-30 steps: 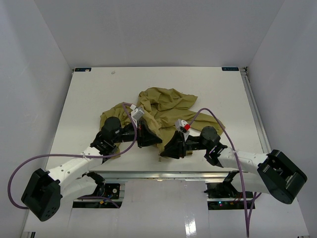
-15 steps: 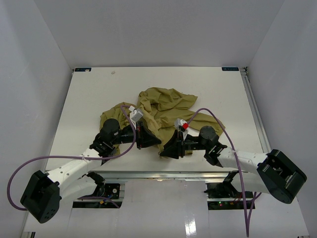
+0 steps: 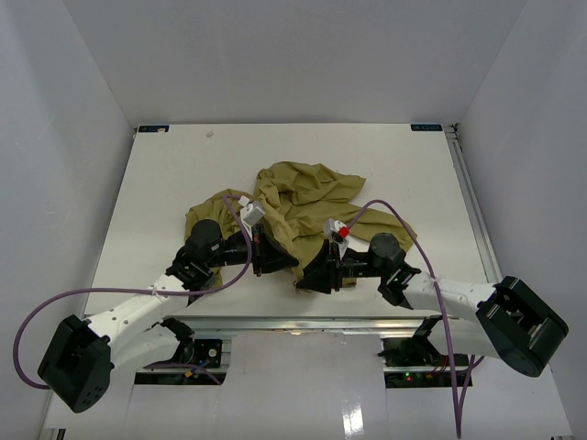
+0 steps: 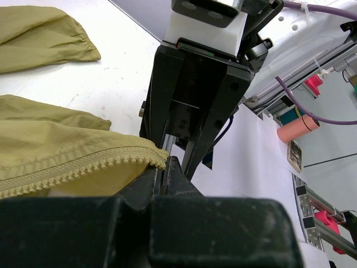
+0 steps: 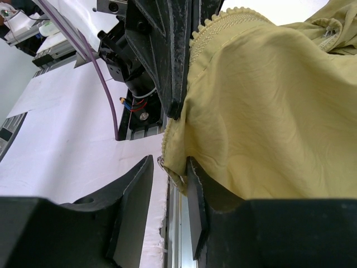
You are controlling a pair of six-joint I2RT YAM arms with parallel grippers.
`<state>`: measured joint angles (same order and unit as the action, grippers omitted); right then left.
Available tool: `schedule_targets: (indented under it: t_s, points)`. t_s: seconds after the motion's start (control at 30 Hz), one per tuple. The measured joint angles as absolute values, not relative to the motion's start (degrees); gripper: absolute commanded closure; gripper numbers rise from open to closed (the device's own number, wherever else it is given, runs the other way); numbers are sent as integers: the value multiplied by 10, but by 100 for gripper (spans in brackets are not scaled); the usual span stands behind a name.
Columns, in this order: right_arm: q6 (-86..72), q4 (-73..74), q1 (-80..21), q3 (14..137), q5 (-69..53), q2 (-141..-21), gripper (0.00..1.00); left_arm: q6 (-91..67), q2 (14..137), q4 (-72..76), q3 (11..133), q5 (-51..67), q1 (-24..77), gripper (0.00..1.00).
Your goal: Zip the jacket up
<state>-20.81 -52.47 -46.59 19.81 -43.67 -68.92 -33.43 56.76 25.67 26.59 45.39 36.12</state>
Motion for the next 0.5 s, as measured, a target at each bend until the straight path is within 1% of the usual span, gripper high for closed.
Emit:
schedule_targets:
  t_s: [0.1, 0.17, 0.3, 0.5]
  points:
    - [-209, -525, -466, 198, -436, -689, 66, -334, 568, 257, 266, 454, 361, 100]
    - [-209, -525, -466, 198, -436, -689, 64, -334, 568, 257, 266, 454, 361, 100]
    - [-211, -526, -466, 198, -436, -687, 66, -331, 568, 255, 266, 449, 361, 100]
    - [-218, -533, -466, 198, -436, -686, 66, -327, 568, 254, 266, 443, 361, 100]
